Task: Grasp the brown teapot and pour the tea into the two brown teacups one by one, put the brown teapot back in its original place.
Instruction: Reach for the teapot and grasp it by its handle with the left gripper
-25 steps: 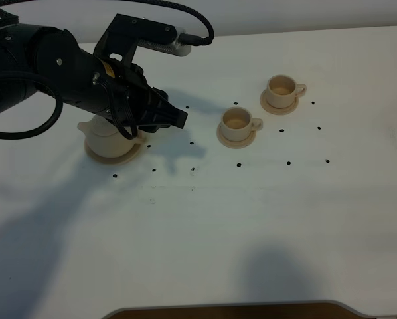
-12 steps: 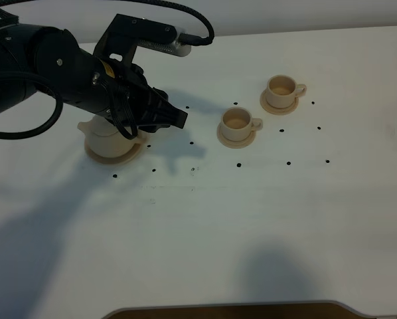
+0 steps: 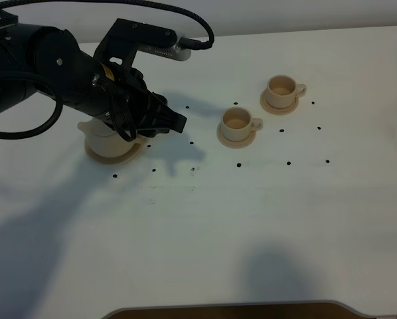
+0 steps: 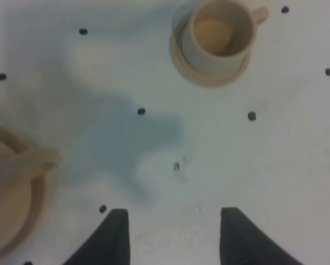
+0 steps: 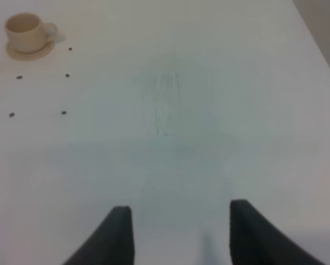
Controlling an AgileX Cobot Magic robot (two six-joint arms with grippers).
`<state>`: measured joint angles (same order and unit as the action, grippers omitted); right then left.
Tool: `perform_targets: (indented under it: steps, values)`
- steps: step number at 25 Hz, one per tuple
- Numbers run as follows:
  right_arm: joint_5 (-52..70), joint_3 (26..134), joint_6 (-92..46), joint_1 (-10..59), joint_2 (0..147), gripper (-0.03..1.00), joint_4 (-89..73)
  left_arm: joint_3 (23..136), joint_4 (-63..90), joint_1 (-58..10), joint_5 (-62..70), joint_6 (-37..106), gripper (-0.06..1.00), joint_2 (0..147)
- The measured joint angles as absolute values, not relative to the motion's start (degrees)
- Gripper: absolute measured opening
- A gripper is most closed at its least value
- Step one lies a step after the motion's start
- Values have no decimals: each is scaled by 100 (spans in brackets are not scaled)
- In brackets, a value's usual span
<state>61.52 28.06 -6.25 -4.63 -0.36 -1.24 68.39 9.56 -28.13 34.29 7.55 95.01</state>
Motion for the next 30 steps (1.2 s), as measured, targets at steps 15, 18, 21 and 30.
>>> perform_targets:
  steps: [15, 18, 21, 30]
  values:
    - [6152, 2806, -625, -463, -36, 40, -124, 8230, 1061, -2856, 4738, -603, 40, 10792]
    - [6152, 2806, -625, -463, -36, 40, -124, 8648, 1062, -2861, 4758, -1395, 40, 11176]
    - [6152, 2806, -625, -463, -36, 40, -124, 8789, 1090, -2861, 4633, -2135, 40, 11342]
    - [6152, 2806, -625, -463, -36, 40, -124, 8798, 969, -2861, 4536, -3262, 40, 11362]
